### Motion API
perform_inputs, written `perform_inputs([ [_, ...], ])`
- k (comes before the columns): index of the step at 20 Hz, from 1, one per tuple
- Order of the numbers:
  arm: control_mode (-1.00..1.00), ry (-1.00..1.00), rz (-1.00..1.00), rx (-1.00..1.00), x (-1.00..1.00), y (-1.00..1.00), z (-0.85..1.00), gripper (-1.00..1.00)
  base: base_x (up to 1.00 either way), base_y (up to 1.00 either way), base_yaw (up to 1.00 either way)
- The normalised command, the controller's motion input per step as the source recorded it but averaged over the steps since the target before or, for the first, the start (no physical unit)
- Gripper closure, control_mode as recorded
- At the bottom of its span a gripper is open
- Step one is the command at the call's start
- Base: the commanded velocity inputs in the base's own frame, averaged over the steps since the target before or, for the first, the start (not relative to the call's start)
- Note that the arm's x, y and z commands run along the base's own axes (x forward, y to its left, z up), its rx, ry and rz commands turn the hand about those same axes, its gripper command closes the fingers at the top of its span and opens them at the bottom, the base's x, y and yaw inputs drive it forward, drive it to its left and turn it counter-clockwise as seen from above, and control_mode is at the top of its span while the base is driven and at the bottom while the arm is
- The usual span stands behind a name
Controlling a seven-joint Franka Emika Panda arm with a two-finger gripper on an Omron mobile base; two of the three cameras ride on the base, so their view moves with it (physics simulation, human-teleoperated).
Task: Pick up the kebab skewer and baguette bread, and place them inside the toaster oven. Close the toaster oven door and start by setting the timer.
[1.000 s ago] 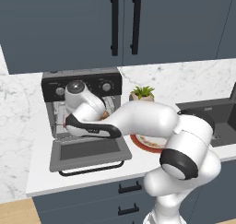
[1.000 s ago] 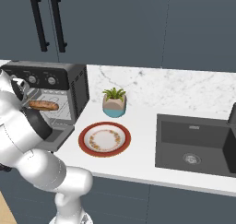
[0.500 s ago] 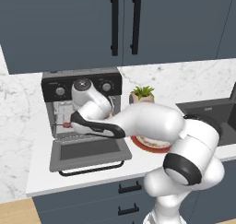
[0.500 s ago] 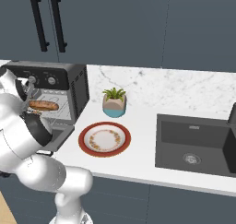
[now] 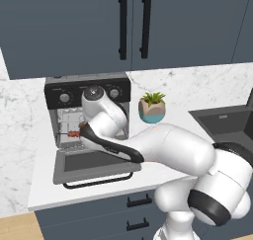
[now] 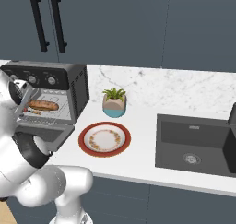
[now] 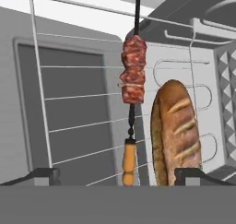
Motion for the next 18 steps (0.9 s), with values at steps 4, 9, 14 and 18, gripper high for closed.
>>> perform_inputs([
  [4, -1.00, 0.00, -0.06, 0.00, -0.73, -0.02, 0.00, -1.00, 0.00, 0.00, 0.00],
  [9, -1.00, -0.04, -0.23, 0.06, -0.94, 0.00, 0.03, -1.00, 0.00, 0.00, 0.00],
  [14, -1.00, -0.05, -0.44, 0.14, -0.25, 0.00, 0.16, -1.00, 0.00, 0.00, 0.00],
  [18, -1.00, -0.07, -0.52, 0.22, -0.02, -0.23, 0.03, -1.00, 0.00, 0.00, 0.00],
])
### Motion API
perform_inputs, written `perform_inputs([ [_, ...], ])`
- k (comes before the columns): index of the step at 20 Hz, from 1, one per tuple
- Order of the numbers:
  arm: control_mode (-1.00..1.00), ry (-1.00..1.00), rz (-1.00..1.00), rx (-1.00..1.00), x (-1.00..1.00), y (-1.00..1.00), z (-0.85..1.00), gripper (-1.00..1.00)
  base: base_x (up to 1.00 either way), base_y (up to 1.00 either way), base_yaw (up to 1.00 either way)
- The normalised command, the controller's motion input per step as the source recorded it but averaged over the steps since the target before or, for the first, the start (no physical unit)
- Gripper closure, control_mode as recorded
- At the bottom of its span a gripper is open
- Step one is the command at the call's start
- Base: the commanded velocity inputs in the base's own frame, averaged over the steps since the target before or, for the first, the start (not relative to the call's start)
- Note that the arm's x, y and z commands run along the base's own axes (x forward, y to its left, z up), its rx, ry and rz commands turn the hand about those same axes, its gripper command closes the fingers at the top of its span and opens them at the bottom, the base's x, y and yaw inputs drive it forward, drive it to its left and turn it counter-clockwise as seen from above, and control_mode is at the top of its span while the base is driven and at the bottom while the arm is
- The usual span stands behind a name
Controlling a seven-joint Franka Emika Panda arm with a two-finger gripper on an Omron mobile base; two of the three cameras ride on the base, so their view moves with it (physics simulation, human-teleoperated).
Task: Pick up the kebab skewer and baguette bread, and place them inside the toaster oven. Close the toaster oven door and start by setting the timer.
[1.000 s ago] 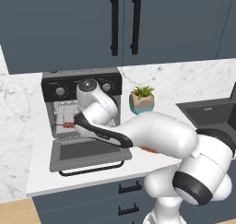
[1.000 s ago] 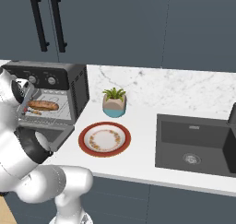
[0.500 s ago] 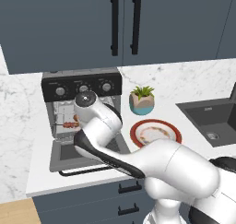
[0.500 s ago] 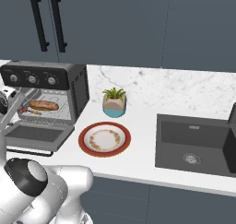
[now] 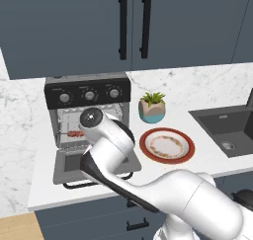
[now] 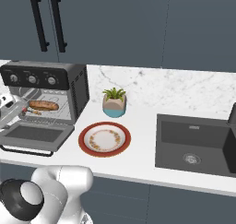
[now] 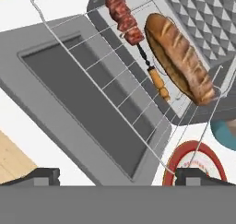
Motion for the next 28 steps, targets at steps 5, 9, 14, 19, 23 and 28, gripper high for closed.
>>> perform_inputs([
  [5, -1.00, -0.05, -0.47, 0.26, 0.00, -0.54, 0.04, -1.00, 0.00, 0.00, 0.00],
  [9, -1.00, -0.03, -0.40, 0.27, -0.01, -0.53, 0.02, -1.00, 0.00, 0.00, 0.00],
  [14, -1.00, -0.15, -0.38, 0.21, -0.38, -0.11, 0.00, -1.00, 0.00, 0.00, 0.00],
  [19, -1.00, -0.22, -0.11, 0.13, -0.50, 0.16, 0.00, -1.00, 0.00, 0.00, 0.00],
  [23, -1.00, -0.20, -0.04, 0.16, -0.11, 0.07, 0.00, -1.00, 0.00, 0.00, 0.00],
  [28, -1.00, -0.18, 0.00, 0.13, 0.18, 0.00, 0.00, -1.00, 0.00, 0.00, 0.00],
])
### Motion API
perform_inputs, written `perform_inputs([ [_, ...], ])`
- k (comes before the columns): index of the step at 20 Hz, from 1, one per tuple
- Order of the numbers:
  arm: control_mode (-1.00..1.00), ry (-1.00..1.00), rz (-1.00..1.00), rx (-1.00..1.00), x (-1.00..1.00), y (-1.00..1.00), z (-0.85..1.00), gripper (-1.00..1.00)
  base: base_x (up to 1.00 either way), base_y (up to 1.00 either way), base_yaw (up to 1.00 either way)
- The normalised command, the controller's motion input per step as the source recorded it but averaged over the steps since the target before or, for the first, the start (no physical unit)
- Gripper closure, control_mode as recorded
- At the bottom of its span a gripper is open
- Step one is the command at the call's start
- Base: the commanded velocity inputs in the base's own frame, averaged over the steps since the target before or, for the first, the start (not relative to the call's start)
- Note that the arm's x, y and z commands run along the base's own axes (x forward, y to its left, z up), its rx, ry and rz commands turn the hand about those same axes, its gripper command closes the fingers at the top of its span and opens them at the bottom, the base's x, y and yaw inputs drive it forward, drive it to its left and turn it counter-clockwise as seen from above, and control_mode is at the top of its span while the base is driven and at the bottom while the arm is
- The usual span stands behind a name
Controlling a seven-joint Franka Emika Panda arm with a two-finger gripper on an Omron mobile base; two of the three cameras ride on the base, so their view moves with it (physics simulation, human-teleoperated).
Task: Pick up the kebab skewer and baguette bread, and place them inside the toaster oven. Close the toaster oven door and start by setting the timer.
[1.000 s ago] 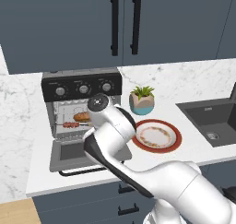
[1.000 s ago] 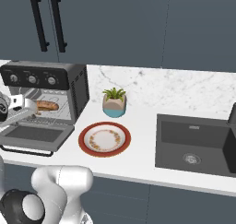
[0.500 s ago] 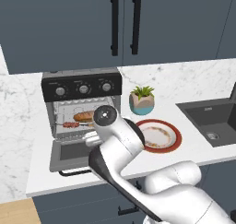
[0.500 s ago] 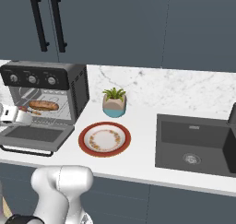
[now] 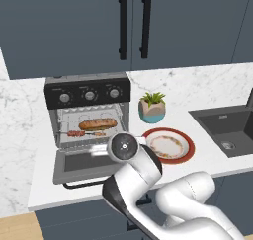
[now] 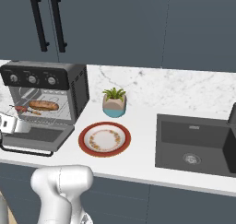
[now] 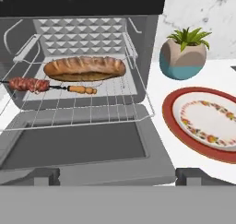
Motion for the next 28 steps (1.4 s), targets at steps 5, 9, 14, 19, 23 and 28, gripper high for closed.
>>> perform_inputs([
  [5, -1.00, -0.16, 0.00, 0.10, 0.29, 0.00, 0.00, -1.00, 0.00, 0.00, 0.00],
  [9, -1.00, -0.13, 0.00, 0.05, 0.28, 0.00, 0.00, -1.00, 0.00, 0.00, 0.00],
  [14, -1.00, -0.08, 0.00, 0.03, 0.17, 0.02, 0.00, -1.00, 0.00, 0.00, 0.00],
  [19, -1.00, 0.00, 0.00, 0.00, -0.02, 0.01, 0.00, -1.00, 0.00, 0.00, 0.00],
  [23, -1.00, 0.04, 0.00, -0.01, -0.04, 0.11, 0.00, -1.00, 0.00, 0.00, 0.00],
  [28, -1.00, 0.10, 0.02, -0.09, -0.19, 0.40, -0.01, -1.00, 0.00, 0.00, 0.00],
])
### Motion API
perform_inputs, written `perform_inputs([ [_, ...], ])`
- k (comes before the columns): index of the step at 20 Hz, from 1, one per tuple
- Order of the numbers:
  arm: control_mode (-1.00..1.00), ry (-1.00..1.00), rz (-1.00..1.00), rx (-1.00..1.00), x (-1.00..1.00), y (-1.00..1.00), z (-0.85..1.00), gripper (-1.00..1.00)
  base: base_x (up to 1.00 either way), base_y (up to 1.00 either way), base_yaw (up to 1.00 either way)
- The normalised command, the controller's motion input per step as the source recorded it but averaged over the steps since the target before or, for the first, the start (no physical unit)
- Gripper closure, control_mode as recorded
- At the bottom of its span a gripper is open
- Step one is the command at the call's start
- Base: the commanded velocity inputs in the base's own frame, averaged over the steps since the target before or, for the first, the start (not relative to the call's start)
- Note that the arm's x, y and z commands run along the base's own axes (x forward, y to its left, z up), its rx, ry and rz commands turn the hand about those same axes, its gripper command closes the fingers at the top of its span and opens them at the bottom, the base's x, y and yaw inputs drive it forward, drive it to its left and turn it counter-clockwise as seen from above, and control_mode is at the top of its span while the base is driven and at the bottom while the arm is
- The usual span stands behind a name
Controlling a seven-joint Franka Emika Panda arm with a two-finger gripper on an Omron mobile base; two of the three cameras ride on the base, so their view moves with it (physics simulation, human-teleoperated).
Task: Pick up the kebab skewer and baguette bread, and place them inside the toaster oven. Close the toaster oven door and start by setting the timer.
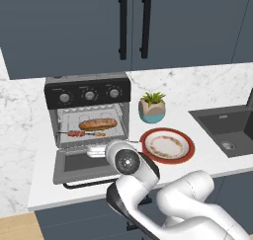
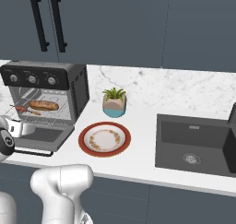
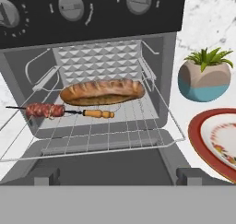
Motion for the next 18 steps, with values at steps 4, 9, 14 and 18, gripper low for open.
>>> perform_inputs([
  [4, -1.00, 0.02, 0.01, -0.07, -0.01, 0.31, 0.00, -1.00, 0.00, 0.00, 0.00],
  [9, -1.00, 0.00, 0.01, -0.01, 0.01, 0.01, 0.00, -1.00, 0.00, 0.00, 0.00],
  [14, -1.00, 0.00, 0.00, 0.00, 0.04, -0.02, 0.00, -1.00, 0.00, 0.00, 0.00],
  [18, -1.00, 0.00, 0.00, 0.00, 0.04, -0.23, -0.04, -1.00, 0.00, 0.00, 0.00],
])
